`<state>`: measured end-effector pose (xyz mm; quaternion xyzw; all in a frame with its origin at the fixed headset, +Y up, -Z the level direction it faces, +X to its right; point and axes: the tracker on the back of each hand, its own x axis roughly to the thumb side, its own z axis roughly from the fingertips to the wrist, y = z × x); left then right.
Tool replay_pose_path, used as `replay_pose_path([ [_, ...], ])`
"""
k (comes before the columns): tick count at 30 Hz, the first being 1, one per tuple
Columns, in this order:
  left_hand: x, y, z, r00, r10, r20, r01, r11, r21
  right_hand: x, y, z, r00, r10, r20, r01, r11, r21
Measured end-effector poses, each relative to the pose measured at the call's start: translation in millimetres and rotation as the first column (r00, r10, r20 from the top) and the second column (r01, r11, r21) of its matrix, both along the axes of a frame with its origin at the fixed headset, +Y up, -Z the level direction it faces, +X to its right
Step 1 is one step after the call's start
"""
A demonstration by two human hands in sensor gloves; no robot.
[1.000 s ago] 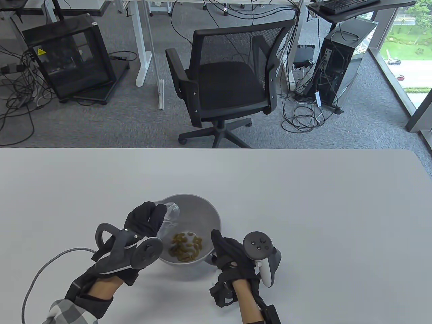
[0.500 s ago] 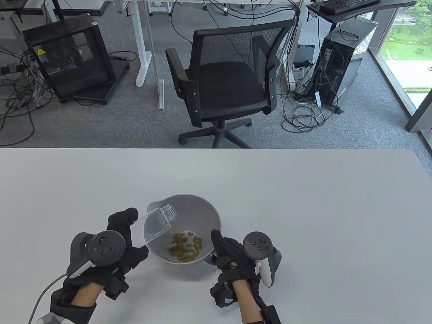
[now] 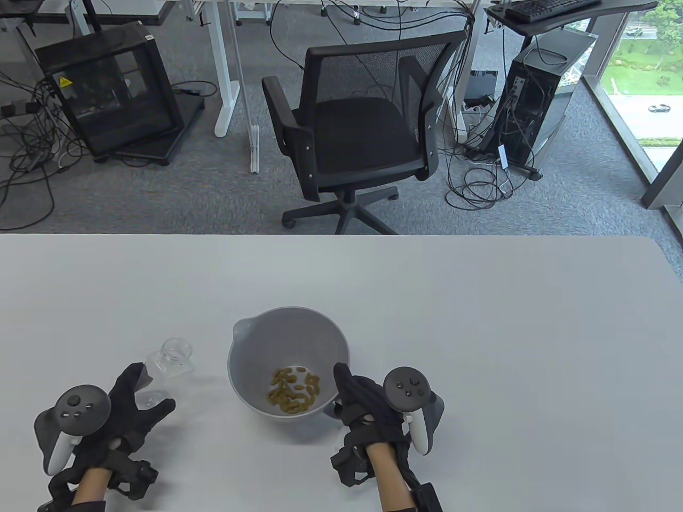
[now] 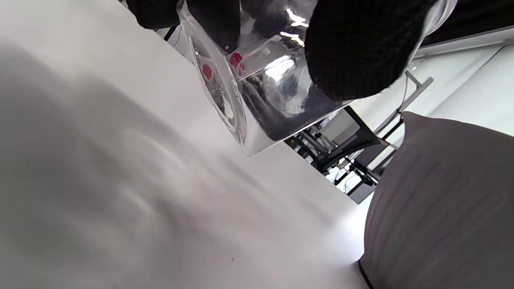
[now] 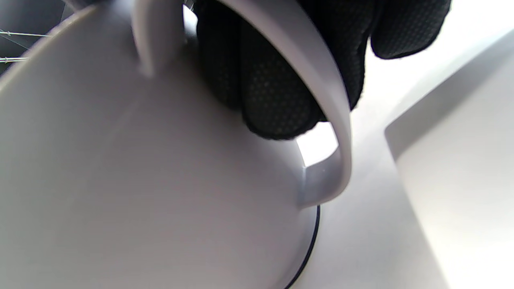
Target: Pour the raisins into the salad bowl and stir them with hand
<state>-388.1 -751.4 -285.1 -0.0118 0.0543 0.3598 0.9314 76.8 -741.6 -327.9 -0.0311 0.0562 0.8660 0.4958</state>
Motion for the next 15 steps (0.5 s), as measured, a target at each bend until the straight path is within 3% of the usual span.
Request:
replay_pose_path([
  [4,-12,-26,-5,0.999,0.04,0.036,-0.033,0.983,-0.183,2,0,-1,1.0,-0.003,-0.004,0.003,1.0,0.002],
  [8,-27,-38,-5,0.995,0.094,0.019,-0.087,0.968,-0.234,4,1,-1,1.0,0.002,0.009,-0.003,1.0,0.009],
  [12,-32,-38,-5,0.998,0.067,0.003,-0.064,0.97,-0.236,5,2,-2,1.0,0.012,-0.001,-0.012,1.0,0.012],
  [15,-32,-31,-4,0.988,0.143,0.059,-0.119,0.948,-0.295,4,3,-3,1.0,0.022,-0.01,-0.022,1.0,0.014],
])
